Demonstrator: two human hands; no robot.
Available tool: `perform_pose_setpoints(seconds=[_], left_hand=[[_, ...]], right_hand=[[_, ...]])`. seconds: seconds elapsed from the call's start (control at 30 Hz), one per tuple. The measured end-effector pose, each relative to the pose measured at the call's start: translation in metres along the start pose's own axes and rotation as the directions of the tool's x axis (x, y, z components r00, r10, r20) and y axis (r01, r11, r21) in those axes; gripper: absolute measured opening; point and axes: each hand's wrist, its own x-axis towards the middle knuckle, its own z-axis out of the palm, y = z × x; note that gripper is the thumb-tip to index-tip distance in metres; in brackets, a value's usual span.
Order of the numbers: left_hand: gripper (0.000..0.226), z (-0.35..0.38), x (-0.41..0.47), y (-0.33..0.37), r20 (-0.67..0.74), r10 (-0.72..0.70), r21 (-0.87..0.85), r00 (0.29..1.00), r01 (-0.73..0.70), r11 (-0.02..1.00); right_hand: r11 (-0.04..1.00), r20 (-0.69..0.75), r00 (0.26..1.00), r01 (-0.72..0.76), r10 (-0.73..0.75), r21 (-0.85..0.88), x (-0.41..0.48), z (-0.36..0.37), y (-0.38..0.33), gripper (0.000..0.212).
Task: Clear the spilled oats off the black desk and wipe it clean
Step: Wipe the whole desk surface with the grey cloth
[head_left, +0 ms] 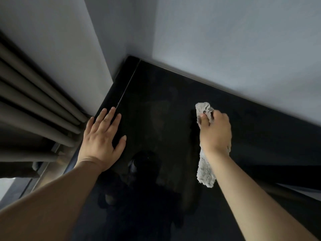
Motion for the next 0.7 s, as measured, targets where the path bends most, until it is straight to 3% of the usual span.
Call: perform_pose_setpoints(seconds=[0.1, 0.17, 0.27, 0.4, 0.47, 0.53, 0.63, 0.7], left_hand=[[0.067, 0.001, -0.002, -0.002, -0.003, -0.01, 0.01, 1.0, 0.01, 1.0], [0.068, 0.0, 0.0, -0.005, -0.004, -0.005, 0.026, 1.0, 0.005, 1.0], [0.068, 0.0, 0.003, -0.009, 0.005, 0.0, 0.049, 1.0, 0.0, 0.999], [0.069, 0.005, 0.0, 0.002, 0.014, -0.009, 0.023, 1.0, 0.009, 1.0], [0.068, 0.005, 0.0, 0.003, 0.011, -0.004, 0.021, 1.0, 0.004, 1.0], [0.068, 0.002, 0.001, 0.0, 0.005, 0.007, 0.02, 1.0, -0.007, 1.0], [0.069, 0.0, 0.002, -0.001, 0.006, -0.001, 0.014, 1.0, 0.001, 1.0], [0.068, 0.0, 0.003, 0.0, -0.002, -0.002, 0.021, 1.0, 0.002, 1.0]], right_hand=[[0.994, -0.026, 0.995, 0.091, -0.092, -0.053, -0.037, 0.018, -0.011, 0.022], [0.978, 0.001, 0.979, 0.205, -0.205, 0.028, -0.076, 0.019, -0.016, 0.02], [0.947, 0.179, 0.933, 0.291, -0.312, 0.135, -0.134, 0.009, -0.014, 0.021], [0.939, 0.421, 0.874, 0.103, -0.243, 0.328, -0.163, -0.019, -0.003, 0.023], [0.938, 0.291, 0.935, 0.097, -0.2, 0.332, -0.138, -0.028, 0.002, 0.026], [0.961, 0.105, 0.979, 0.148, -0.176, 0.232, -0.1, -0.028, 0.006, 0.012], [0.993, 0.034, 0.997, 0.068, -0.071, 0.095, -0.067, -0.008, 0.007, 0.017], [0.995, -0.015, 0.997, 0.079, -0.079, 0.053, -0.081, 0.006, 0.001, 0.015]])
